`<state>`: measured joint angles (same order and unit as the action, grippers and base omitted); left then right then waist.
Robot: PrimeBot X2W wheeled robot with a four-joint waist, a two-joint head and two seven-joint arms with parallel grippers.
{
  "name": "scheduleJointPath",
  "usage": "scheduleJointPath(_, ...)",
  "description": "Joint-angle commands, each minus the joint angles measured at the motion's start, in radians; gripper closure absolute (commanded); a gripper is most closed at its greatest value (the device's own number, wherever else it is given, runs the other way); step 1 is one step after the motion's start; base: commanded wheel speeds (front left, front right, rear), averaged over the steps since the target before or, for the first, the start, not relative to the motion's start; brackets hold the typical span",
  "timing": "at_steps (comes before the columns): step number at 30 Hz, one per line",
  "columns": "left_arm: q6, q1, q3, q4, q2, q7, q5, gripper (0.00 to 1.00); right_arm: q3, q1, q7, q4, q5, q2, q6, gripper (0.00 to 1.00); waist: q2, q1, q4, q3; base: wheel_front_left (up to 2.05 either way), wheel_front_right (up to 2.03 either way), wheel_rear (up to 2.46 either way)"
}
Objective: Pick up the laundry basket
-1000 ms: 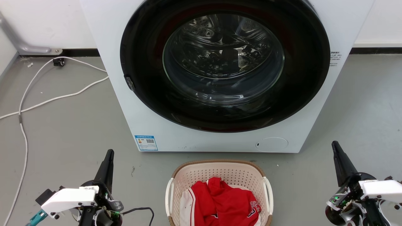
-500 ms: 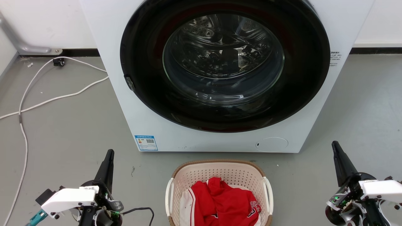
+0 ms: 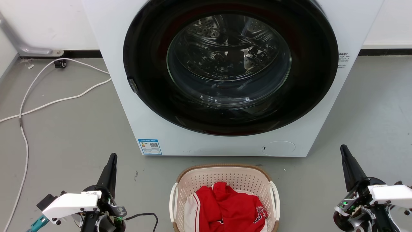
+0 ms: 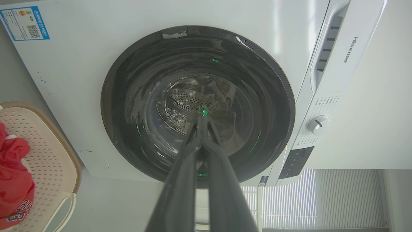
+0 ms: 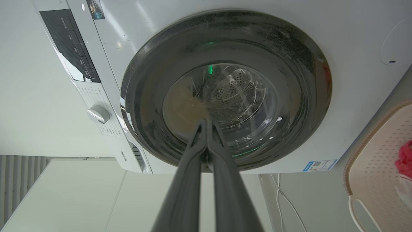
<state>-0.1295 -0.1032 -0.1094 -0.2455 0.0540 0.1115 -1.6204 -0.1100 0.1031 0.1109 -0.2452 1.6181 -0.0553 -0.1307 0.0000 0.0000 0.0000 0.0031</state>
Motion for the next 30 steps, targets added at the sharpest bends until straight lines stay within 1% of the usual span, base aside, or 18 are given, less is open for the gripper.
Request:
scheduleJointPath(1,-0.004,-0.011,-0.004,-0.001,-0.001,0.002,0.008,1.0,-0.002,0.011,0.004,-0.001,-0.005,0.003,0.0,1.0,0.0,0.0,0.0,0.0,0.0,0.0,0.0)
scheduleJointPath(27,-0.004,-0.011,-0.005,-0.001,-0.002,0.004,0.006,1.0,-0.003,0.011,0.005,-0.001,-0.007,0.004,0.0,1.0,0.0,0.0,0.0,0.0,0.0,0.0,0.0)
scheduleJointPath(28,0.0,0.001,-0.001,-0.003,-0.001,0.0,0.006,0.0,-0.001,-0.001,0.001,-0.003,0.0,0.001,0.0,0.0,0.0,0.0,0.0,0.0,0.0,0.0,0.0)
scheduleJointPath(30,0.001,0.014,0.001,-0.018,-0.004,-0.001,0.006,0.0,0.0,-0.015,0.0,-0.018,0.0,0.003,0.0,0.0,0.0,0.0,0.0,0.0,0.0,0.0,0.0)
